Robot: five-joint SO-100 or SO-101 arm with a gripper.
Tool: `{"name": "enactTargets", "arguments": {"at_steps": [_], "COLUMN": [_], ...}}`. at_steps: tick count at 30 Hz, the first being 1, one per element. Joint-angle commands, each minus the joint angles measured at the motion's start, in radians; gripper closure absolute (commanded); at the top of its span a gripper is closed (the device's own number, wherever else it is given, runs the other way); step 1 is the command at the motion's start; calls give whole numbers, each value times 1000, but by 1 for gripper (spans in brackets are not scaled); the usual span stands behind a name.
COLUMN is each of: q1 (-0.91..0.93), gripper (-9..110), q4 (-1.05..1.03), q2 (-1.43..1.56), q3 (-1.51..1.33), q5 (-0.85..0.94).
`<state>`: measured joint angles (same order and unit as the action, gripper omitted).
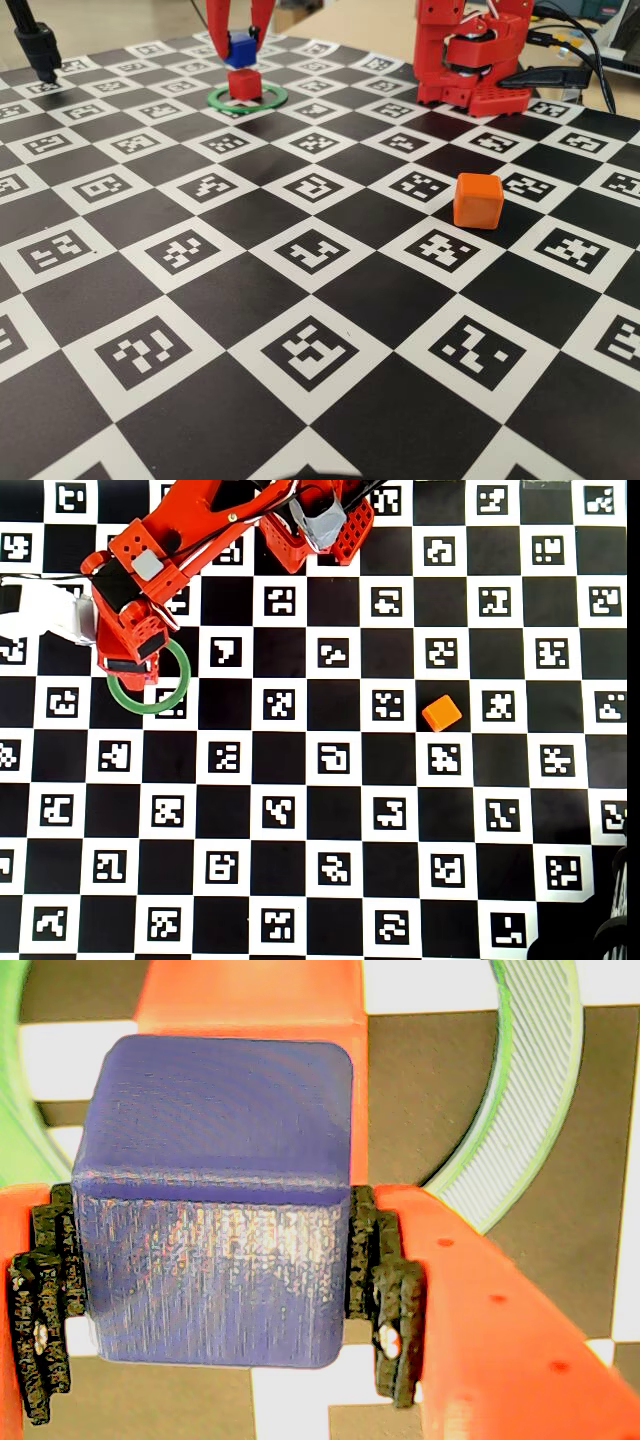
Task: Grab the red cube then put it in the green circle then put the blue cube on top and finally the orange cube on top
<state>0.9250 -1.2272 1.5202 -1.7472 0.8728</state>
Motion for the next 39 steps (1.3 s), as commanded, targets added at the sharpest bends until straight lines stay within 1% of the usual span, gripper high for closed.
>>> {"name": "enactTargets", "arguments": {"at_steps": [1, 33, 36, 39], "q1": [-8, -11, -11, -11], "gripper": [97, 96, 95, 89], "q4": [14, 41, 35, 34], "q2": [115, 109, 109, 109], "q3": [8, -26, -28, -32], "q5": [2, 2, 8, 9]}}
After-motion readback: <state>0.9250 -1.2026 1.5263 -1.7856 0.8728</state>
